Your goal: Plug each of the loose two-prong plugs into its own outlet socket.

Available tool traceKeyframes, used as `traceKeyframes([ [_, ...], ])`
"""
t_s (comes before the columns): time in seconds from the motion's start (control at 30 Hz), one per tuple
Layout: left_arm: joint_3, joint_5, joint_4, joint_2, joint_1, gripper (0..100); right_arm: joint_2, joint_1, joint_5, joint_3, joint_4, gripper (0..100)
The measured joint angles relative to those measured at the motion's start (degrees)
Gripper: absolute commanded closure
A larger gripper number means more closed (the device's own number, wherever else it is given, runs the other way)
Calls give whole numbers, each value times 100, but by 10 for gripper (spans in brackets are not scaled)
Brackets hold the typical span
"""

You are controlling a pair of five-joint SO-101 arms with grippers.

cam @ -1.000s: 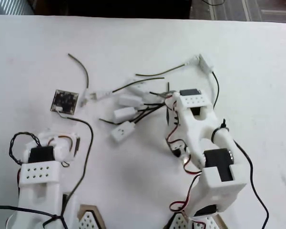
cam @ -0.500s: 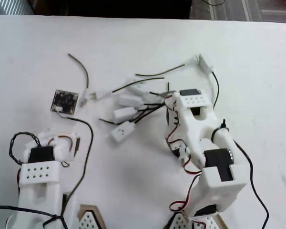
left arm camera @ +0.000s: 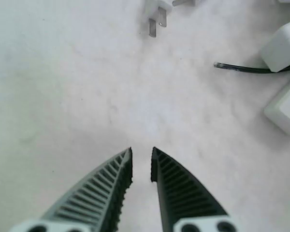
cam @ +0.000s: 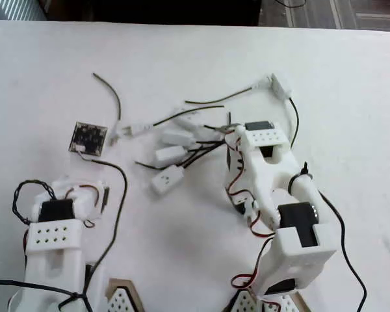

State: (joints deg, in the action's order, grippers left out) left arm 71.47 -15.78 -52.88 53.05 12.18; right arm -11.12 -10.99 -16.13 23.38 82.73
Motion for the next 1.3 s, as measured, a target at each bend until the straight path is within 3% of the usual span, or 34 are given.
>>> traceKeyframes([
  [0.37, 0, 0, 0, 0, 0, 917, -229, 0, 0, -18, 62, 898],
  [0.57, 0, 0, 0, 0, 0, 917, -229, 0, 0, -18, 97, 981],
  [0.77, 0, 0, 0, 0, 0, 917, -158, 9, 9, -18, 114, 981],
  [1.1, 0, 0, 0, 0, 0, 917, 2347, -9, 0, -18, 791, 981],
  [1.3, -35, 0, 571, 0, 0, 917, 3587, -193, 0, 18, 686, 981],
])
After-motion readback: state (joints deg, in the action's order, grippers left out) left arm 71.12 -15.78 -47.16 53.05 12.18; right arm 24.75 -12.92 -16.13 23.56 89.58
